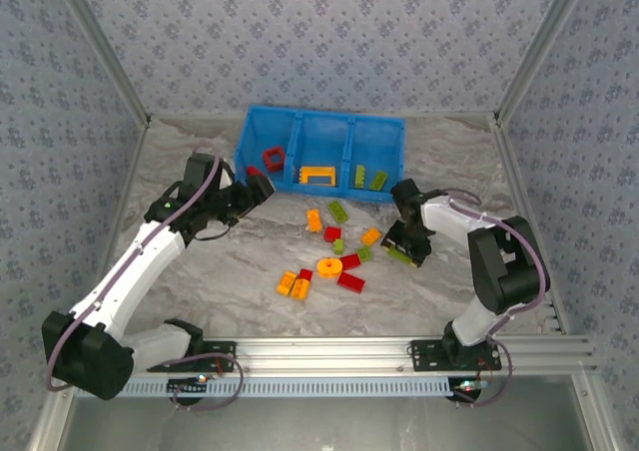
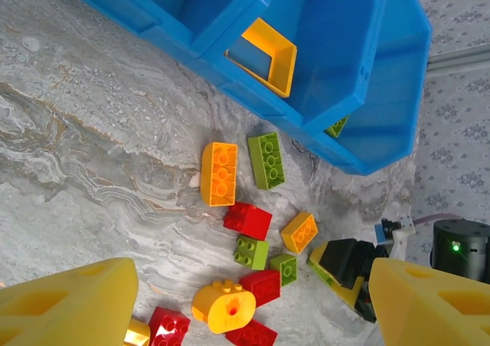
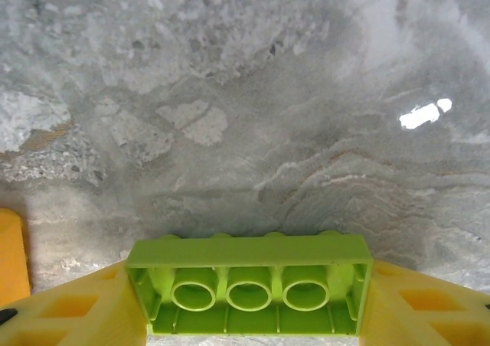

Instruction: Sort the legos into containers by color

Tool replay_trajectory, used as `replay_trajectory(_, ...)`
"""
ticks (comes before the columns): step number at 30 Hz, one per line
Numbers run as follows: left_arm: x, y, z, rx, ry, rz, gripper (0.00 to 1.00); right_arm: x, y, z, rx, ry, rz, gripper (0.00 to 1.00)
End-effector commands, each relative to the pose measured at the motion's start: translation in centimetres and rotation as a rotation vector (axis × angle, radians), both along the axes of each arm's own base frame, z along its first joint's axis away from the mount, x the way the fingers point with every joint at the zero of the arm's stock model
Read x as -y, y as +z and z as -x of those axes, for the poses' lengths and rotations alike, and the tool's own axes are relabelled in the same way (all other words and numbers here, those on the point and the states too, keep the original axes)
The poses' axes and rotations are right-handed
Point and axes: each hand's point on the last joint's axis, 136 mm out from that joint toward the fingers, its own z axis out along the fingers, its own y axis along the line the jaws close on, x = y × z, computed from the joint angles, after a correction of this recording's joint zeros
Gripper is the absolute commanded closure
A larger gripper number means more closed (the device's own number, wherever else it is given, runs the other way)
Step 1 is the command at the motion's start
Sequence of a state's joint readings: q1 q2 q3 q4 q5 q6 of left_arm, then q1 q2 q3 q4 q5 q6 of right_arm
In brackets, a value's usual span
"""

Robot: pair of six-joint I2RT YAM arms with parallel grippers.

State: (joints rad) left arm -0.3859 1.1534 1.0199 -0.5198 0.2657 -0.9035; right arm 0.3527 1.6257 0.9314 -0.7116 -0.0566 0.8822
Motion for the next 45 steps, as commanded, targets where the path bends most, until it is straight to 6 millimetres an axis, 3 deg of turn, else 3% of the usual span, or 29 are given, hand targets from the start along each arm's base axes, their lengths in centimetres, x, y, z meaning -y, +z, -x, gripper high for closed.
replay_trajectory(1, -0.3, 0.5, -0.1, 0.005, 0.011, -0.008, 0.21, -0.9, 4.7, -2.3, 0.154, 0.111, 0.055, 0.42)
replay_trajectory(4, -0.9, -0.7, -0.2, -0.047, 0.028, -0.068, 0.21, -3.2, 10.2, -5.4, 0.293, 0.236, 0.108, 0.41)
replay_trajectory(7, -0.7, -1.1, -0.8, -0.050, 0.040, -0.060, 0.21, -4.3, 12.0, -9.3, 0.330, 0.278, 0.155, 0.41)
replay_trajectory(15, -0.5, 0.1, -1.5, -0.027, 0.027, -0.070, 0.21, -5.2, 12.0, -21.1, 0.387, 0.292, 0.226, 0.41)
replay_trajectory(20, -1.0, 0.8, -1.0, -0.014, 0.033, -0.083, 0.21, -5.1, 10.8, -25.3, 0.381, 0.251, 0.196, 0.41)
replay_trajectory(23, -1.3, 0.9, -0.7, -0.011, 0.034, -0.088, 0.21, -5.4, 9.4, -26.6, 0.365, 0.242, 0.183, 0.40)
replay_trajectory(29, -1.5, 1.6, -0.6, 0.004, 0.030, -0.087, 0.21, -5.3, 5.2, -27.1, 0.297, 0.215, 0.172, 0.39)
replay_trajectory(31, -1.6, 1.7, -0.7, 0.002, 0.029, -0.090, 0.21, -5.3, 4.7, -27.5, 0.299, 0.221, 0.170, 0.37)
replay_trajectory(39, -1.6, 1.9, -0.5, 0.002, 0.025, -0.093, 0.21, -5.1, 3.6, -28.1, 0.291, 0.225, 0.172, 0.28)
replay_trajectory(42, -1.8, 1.1, -0.1, -0.031, 0.017, -0.109, 0.21, -5.1, 3.4, -27.8, 0.275, 0.229, 0.168, 0.24)
replay_trajectory(45, -1.8, -0.2, 0.3, -0.074, -0.003, -0.135, 0.21, -5.6, 4.6, -27.8, 0.293, 0.252, 0.155, 0.21)
